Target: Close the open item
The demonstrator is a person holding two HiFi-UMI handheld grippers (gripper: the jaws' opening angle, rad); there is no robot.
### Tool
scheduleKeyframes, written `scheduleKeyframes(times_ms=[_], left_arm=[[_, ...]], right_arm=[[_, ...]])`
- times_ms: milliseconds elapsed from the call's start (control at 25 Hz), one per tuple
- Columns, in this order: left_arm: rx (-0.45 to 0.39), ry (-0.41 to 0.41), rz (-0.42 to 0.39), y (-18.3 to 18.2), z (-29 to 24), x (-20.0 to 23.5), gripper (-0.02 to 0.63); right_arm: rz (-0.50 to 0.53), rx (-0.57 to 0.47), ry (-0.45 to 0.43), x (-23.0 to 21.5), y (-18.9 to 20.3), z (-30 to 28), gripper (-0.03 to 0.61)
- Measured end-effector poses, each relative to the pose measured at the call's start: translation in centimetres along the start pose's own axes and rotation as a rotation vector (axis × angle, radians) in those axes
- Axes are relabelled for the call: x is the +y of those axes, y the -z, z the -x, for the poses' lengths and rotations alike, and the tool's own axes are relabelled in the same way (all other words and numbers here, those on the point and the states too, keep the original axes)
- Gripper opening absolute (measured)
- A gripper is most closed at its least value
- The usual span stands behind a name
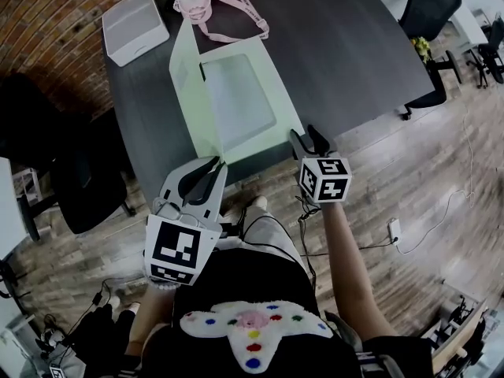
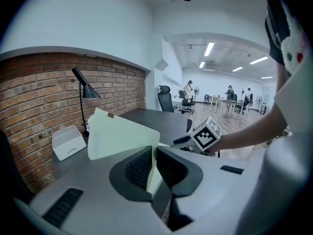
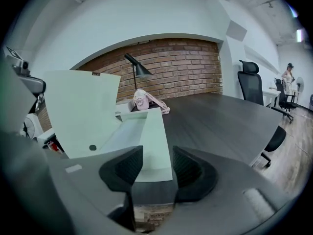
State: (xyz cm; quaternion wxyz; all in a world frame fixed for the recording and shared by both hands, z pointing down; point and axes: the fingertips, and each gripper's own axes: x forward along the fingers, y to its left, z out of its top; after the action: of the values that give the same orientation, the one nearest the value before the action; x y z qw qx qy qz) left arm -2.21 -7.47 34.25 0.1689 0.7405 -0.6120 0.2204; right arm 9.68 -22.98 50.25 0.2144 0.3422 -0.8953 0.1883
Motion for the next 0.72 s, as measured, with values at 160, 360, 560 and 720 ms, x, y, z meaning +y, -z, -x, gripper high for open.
scheduleKeyframes(times_ms=[160,360,560,720], left_arm=[[-0.003,-0.003,0.006,-0.2,-1.1,-0.7,0.03],[-0.004,0.006,0.006,-0.4,-2.8,-1.7,0.029],[-0.001,0.036,0.004,-0.6,-4.9,-2.7,0.029],[0.003,0.067,-0.001,-0.7,-6.6,-3.4,0.03]], right_arm=[[-0.001,0.017,-0.032,-0.1,0.6,-0.4,0.186],[-0.015,0.022,-0.076,-0.3,1.0,-0.5,0.179],[-0.009,0.02,-0.077,-0.7,1.2,-0.7,0.133],[-0.011,0.019,-0.077,-1.2,1.1,-0.8,0.095]])
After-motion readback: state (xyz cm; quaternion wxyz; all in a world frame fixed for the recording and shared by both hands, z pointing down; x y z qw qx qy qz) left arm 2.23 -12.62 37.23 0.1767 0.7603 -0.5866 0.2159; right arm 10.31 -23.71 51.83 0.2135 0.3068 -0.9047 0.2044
